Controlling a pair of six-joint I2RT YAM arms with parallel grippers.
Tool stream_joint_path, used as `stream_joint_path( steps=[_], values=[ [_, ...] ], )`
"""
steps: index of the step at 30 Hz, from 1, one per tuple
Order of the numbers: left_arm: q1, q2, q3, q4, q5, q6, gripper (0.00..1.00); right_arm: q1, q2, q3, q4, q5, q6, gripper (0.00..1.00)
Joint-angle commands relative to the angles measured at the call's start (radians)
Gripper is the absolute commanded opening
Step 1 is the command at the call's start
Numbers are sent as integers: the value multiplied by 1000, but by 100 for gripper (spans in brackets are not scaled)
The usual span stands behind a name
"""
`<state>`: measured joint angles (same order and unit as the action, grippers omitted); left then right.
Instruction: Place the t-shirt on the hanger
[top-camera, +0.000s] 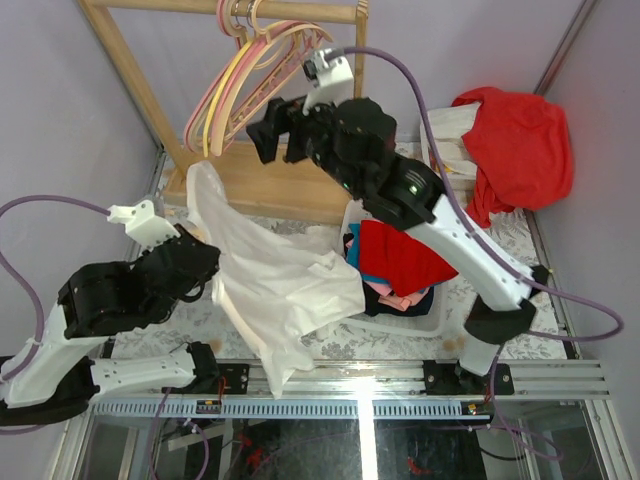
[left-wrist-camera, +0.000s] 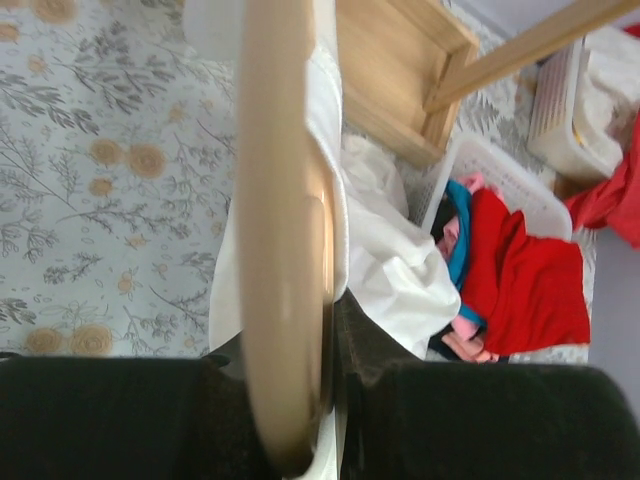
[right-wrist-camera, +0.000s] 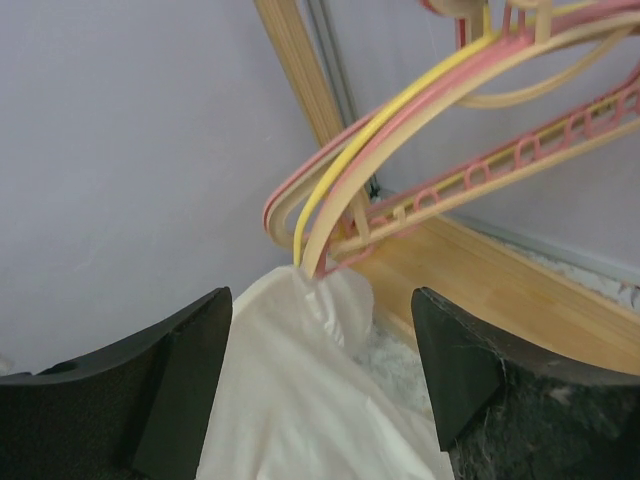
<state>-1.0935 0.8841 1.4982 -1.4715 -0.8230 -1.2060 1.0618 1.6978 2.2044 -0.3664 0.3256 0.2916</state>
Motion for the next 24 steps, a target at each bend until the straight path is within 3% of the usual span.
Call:
stream_joint_path(
  steps=[1, 4, 7, 9, 13, 15, 20, 24],
  values=[
    [54, 34, 27, 17, -118, -18, 0, -88, 170, 286, -45, -98, 41, 80],
    [94, 62, 36, 17, -130, 23, 0, -128, 252, 343, 33, -111, 42, 80],
    [126, 71, 36, 17, -136, 45, 0, -141, 199, 130, 335, -218, -11, 74],
    [135, 69, 16, 17, -139, 53, 0, -139, 154, 28, 429, -285, -24, 68],
    [162, 49, -28, 17, -140, 65, 0, -125, 33, -230, 707, -400, -12, 69],
    [179, 33, -43, 17, -136, 69, 0, -124, 72, -183, 731, -483, 12, 69],
    [188, 18, -55, 22, -104, 72, 0, -124, 336, 149, 683, -631, 56, 70],
    [187, 23, -86, 39, -73, 91, 0, -124, 403, 182, 696, -614, 21, 72]
  ],
)
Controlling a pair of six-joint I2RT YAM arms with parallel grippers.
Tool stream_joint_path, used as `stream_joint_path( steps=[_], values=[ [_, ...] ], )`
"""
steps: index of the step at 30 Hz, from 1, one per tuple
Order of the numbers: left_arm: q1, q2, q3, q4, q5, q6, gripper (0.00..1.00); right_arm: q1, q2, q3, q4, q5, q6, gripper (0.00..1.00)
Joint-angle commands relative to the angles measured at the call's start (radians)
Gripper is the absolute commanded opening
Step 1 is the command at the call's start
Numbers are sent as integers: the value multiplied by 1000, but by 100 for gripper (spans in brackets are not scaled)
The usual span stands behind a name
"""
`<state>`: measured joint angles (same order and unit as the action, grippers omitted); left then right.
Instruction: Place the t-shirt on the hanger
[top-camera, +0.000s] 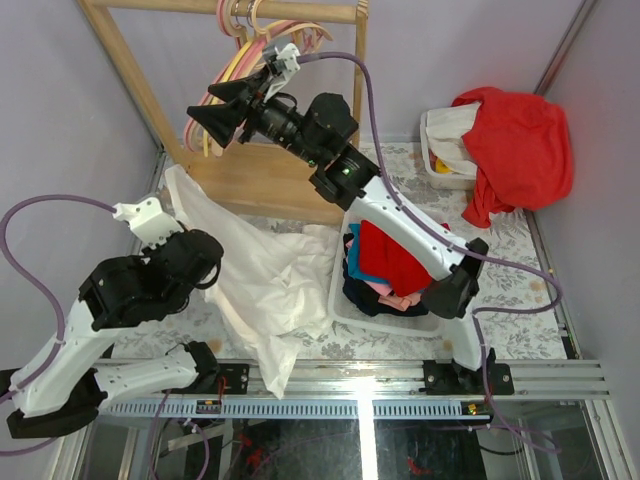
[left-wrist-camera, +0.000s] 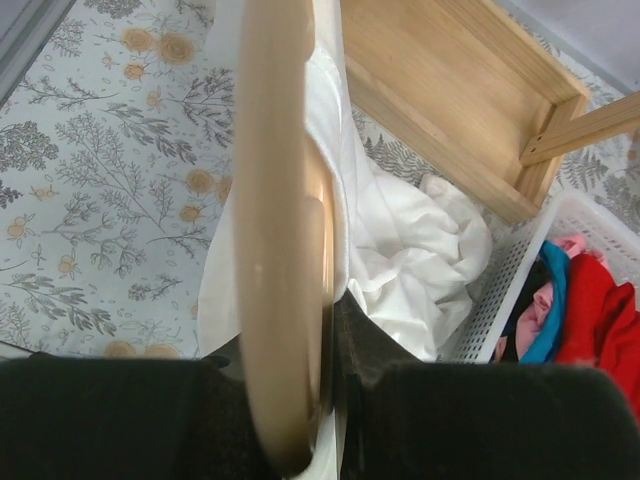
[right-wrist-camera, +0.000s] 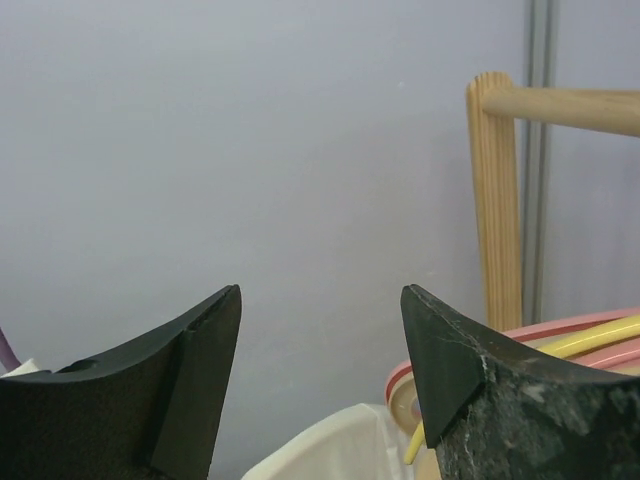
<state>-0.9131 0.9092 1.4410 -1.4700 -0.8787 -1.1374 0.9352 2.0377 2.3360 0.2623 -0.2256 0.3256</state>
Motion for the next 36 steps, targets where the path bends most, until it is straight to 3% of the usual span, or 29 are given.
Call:
stream_joint_path(
  steps=[1, 6, 12, 22, 36],
  values=[
    [7, -5, -38, 37, -18, 22, 0, 3, 81, 67, 56, -40, -24, 74],
    [7, -27, -38, 48, -7, 41, 0, 1, 223, 233, -29, 84, -114, 79],
    [7, -21, -43, 66, 7, 65, 0, 0, 316, 262, 5, 214, -164, 82],
    [7, -26, -2, 80, -3, 89, 0, 1, 198, 91, -28, 469, -289, 82],
    [7, -106, 102, 16, -50, 64, 0, 1, -147, -320, -69, 476, -288, 83]
  ],
)
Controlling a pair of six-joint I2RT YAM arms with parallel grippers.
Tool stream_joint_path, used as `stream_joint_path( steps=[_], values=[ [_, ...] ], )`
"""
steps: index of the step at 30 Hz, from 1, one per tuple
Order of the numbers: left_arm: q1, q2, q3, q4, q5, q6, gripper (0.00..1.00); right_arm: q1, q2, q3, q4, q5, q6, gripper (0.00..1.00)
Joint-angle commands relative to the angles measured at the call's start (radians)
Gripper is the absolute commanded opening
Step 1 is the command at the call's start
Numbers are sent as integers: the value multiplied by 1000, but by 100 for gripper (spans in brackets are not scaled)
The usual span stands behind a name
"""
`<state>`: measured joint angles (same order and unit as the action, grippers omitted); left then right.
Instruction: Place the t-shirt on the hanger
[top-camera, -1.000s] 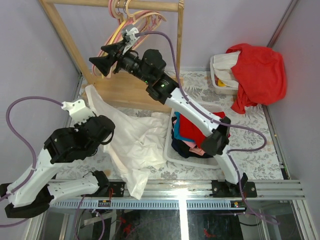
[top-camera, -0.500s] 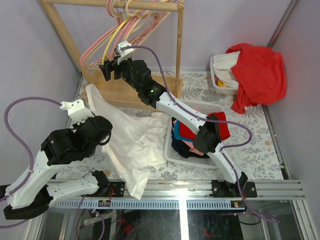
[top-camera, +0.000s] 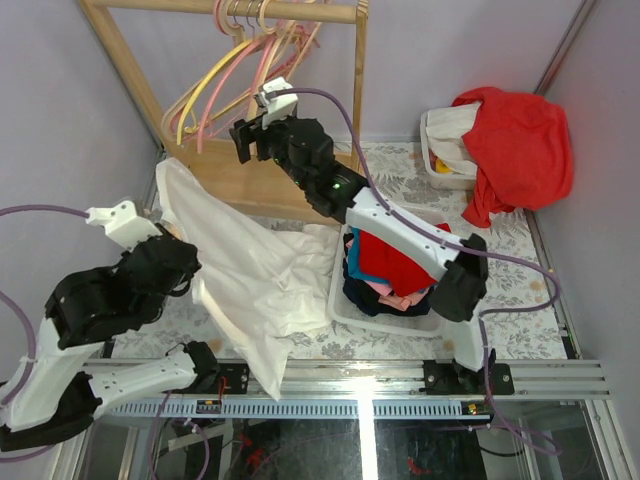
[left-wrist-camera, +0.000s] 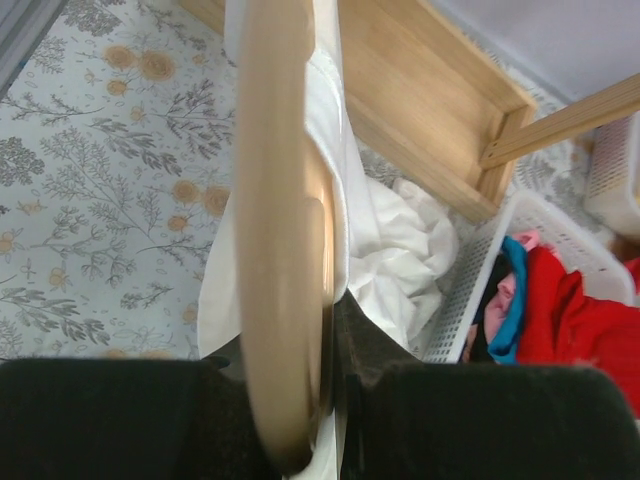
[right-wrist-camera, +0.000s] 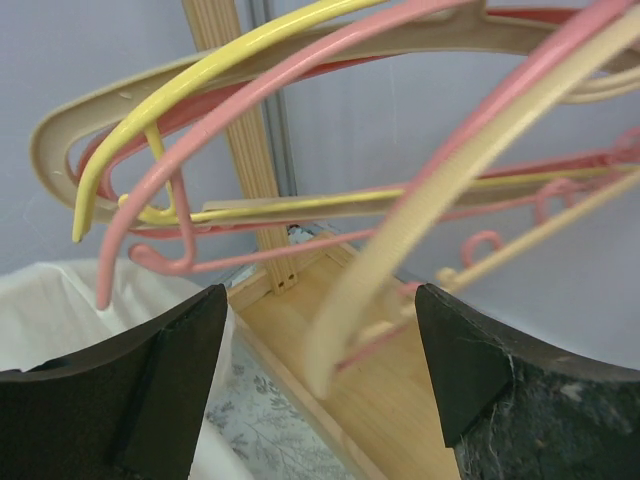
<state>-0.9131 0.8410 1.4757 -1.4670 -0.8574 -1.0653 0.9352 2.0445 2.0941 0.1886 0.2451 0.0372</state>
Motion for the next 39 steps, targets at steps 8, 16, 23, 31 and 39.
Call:
stream_joint_path(
  steps=[8, 16, 23, 31, 39],
  values=[
    [7, -9, 210, 13, -81, 34, 0, -1, -534, -362, -141, -93, 5, 85],
    [6, -12, 222, 102, -29, 145, 0, 0, -802, -515, -242, -122, -12, 87],
    [6, 206, 505, 186, 88, 385, 0, -1, -925, -550, -354, -127, -25, 88],
    [39, 555, 1026, 22, 23, 558, 0, 0, -1035, -600, -441, -98, -60, 89],
    [122, 485, 799, 207, 132, 608, 0, -1, -1102, -641, -467, -68, -79, 90]
  ],
)
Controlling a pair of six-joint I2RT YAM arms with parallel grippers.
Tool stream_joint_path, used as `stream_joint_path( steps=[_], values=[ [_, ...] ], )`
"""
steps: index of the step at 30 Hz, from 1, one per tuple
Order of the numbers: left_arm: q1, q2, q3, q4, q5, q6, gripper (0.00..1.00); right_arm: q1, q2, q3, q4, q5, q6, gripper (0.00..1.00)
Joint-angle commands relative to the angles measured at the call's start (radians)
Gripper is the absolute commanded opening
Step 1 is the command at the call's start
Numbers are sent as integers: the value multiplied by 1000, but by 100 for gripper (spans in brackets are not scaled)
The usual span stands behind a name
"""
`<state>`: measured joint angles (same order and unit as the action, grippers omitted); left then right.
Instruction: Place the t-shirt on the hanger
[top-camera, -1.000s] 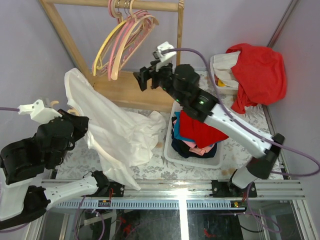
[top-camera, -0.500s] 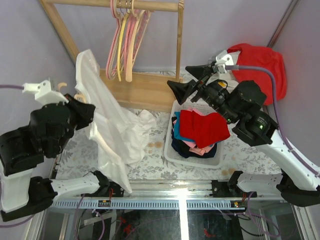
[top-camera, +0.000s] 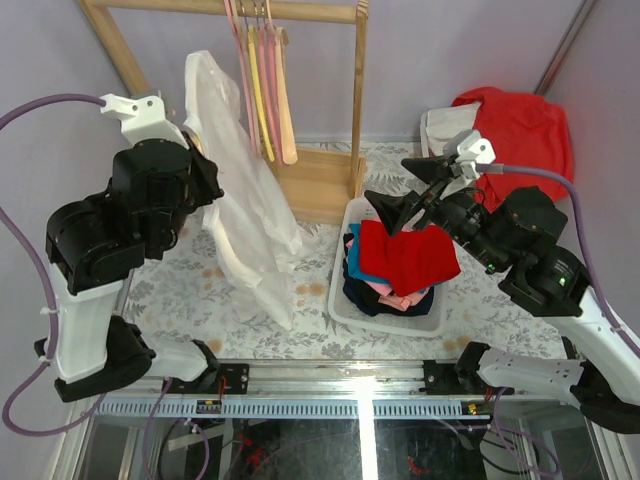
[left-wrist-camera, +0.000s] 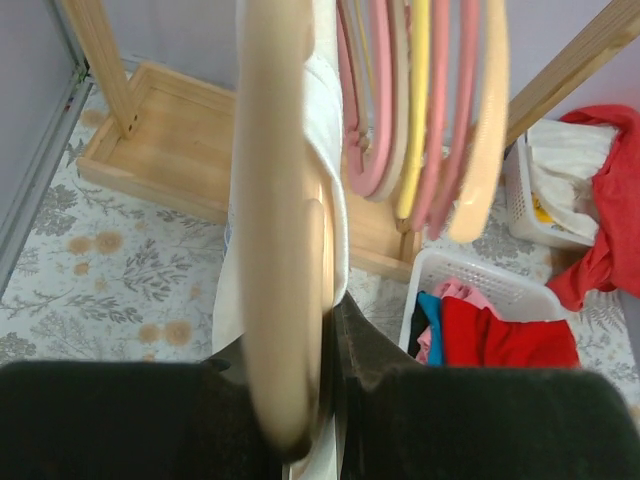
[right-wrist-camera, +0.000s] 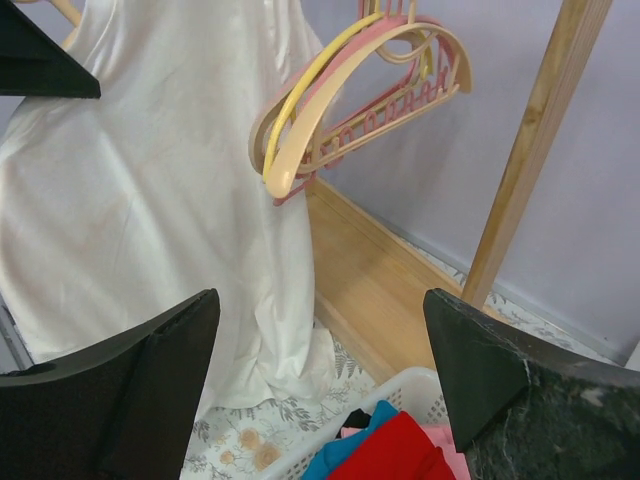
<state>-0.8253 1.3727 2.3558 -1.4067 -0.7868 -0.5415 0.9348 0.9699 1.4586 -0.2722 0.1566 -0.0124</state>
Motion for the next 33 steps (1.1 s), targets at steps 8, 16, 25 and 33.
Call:
stream_joint_path(
  steps=[8, 16, 25, 33],
  values=[
    [421, -106, -408, 357, 466, 149, 0, 0, -62, -43, -11, 31, -27, 91],
    [754, 22, -326, 415, 858, 212, 0, 0, -59, -33, -38, 38, -32, 91],
    [923, 219, -18, 441, 1146, 199, 0, 1, -83, -18, -135, 36, 56, 91],
    [952, 275, 35, 616, 1249, 222, 0, -1, -147, -118, -221, 41, 84, 90]
  ],
)
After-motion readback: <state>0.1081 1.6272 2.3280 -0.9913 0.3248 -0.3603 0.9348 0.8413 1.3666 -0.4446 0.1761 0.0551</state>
